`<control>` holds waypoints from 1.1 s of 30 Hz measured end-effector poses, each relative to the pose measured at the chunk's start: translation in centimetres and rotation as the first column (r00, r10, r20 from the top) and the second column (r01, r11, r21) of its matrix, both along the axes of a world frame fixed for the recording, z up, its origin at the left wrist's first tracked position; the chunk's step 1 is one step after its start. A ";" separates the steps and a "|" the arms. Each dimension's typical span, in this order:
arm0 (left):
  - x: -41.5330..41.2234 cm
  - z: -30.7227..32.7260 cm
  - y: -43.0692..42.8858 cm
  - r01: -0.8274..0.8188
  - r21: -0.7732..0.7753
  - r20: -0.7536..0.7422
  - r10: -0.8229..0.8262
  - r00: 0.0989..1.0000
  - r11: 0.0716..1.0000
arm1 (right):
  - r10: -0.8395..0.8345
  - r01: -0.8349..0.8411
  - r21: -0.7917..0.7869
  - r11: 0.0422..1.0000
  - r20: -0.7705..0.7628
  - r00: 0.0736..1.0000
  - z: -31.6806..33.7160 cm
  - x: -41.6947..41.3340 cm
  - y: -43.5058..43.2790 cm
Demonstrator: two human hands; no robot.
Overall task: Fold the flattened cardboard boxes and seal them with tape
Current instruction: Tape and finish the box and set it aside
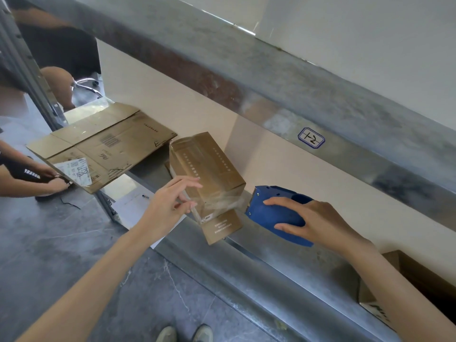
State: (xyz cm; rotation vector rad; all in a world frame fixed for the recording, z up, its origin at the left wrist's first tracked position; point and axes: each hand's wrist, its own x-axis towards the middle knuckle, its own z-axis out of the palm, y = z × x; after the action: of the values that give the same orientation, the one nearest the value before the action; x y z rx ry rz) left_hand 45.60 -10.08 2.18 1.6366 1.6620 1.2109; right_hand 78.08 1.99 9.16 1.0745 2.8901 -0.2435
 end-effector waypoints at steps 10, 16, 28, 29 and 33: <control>-0.3 -3.9 1.9 0.040 0.106 -0.126 -0.026 0.992 0.994 | -0.027 0.027 0.020 0.999 0.009 1.000 -1.8 -0.2 0.3; -0.2 -5.5 2.5 0.050 0.196 -0.177 -0.015 0.984 0.979 | -0.054 0.053 0.041 0.998 0.004 0.999 -2.3 -0.5 0.5; -3.4 -3.9 5.0 0.159 0.198 -0.300 -0.095 0.949 0.967 | -0.077 0.073 0.063 0.995 0.072 0.994 -2.0 -1.3 0.9; -3.5 -3.7 5.1 0.180 0.183 -0.284 -0.124 0.951 0.966 | -0.076 0.072 0.058 0.996 0.073 0.994 -2.0 -1.3 0.9; -3.9 -3.1 5.1 0.213 0.102 -0.322 -0.171 0.931 0.972 | -0.072 0.070 0.039 0.997 0.058 0.996 -2.1 -1.6 1.1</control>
State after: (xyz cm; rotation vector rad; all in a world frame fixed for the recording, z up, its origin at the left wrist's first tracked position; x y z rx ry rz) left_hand 41.71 -4.99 -0.95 2.1126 1.5766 1.0268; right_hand 76.49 3.06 7.09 1.1712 2.8187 -0.1585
